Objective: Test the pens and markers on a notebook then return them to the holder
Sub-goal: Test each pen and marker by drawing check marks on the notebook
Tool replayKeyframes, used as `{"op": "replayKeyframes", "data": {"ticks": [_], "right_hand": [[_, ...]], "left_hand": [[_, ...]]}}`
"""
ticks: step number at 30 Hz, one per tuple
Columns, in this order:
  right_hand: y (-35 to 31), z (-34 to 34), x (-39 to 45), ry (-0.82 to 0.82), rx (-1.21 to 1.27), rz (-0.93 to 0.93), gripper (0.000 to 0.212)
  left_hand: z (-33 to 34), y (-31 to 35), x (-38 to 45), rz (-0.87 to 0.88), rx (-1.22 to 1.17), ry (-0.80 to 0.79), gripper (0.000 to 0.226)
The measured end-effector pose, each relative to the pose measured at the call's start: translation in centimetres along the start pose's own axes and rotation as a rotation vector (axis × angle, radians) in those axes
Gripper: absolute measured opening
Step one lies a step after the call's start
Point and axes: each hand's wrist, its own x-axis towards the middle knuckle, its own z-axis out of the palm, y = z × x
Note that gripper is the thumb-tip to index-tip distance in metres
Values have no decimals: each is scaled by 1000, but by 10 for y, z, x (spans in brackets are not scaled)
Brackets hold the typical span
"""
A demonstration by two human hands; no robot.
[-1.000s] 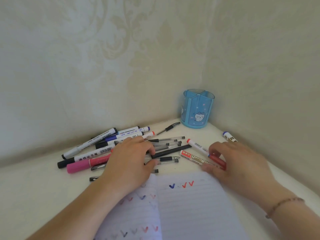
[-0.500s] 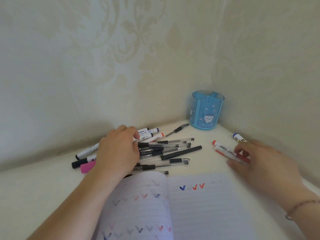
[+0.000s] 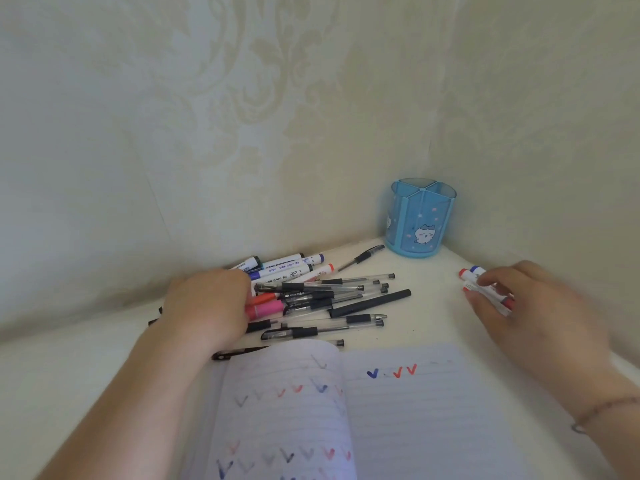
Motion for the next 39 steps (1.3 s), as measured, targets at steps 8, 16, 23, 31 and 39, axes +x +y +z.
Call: {"op": "replayKeyframes", "data": {"ticks": [8,16,23,31,39], "right_hand": [[-19,-16,-10,-22,375,-56,39],[-61,-21,-35,-184,1133,-171,30],[-73,-19,-47,-393,1331,-61,35],[-70,-23,-54,-312,1239,-158,49],[-68,-28,-55,-308,1234,-260,43]], "left_hand": [[-30,14,-22,264,-301,424,28],[-10,77,-47,869,-633,304,24],[-4,91,-57,947,-793,144,13],[-20,83,-62,1029,-810,92,11],[-26,81,-68,1022,-853,23,20]]}}
